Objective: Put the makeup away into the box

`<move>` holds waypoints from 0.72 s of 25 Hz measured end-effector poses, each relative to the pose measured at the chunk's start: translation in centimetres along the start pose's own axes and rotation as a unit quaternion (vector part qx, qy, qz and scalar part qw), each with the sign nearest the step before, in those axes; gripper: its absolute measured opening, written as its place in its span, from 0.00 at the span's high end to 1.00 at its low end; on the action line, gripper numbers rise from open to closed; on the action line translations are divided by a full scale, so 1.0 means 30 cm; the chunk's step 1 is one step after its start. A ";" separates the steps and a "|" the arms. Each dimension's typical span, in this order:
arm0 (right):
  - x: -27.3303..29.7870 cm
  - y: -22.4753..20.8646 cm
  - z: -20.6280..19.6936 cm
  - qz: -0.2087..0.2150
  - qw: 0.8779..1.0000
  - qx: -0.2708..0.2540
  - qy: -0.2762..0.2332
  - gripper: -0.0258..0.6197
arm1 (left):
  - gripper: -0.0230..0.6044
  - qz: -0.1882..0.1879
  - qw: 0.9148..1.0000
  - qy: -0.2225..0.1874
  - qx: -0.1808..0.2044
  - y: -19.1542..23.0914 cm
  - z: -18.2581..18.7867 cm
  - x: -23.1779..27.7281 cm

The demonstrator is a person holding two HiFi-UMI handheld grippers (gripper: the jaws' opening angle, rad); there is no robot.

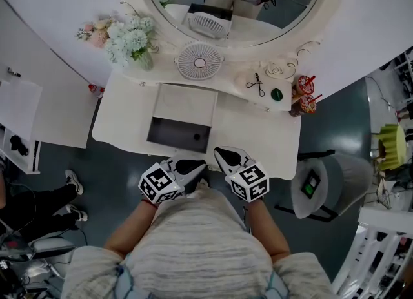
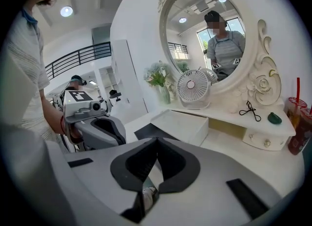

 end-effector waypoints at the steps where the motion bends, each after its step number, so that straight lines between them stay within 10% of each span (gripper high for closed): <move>1: -0.004 0.001 0.001 0.000 1.000 0.000 0.000 0.95 | 0.94 0.000 1.000 0.000 0.001 -0.002 0.002 0.001; 18: -0.026 0.028 -0.028 -0.002 1.000 -0.016 0.017 0.95 | 0.94 0.001 1.000 0.007 0.007 -0.045 -0.001 -0.005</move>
Point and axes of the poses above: the fingertips, and each gripper's own axes: x forward along the fingers, y to its left, z out of its top, the point moved 4 cm from there along -x, backward along the fingers, and after that the axes turned 7 degrees about x, right-handed, at the moved point
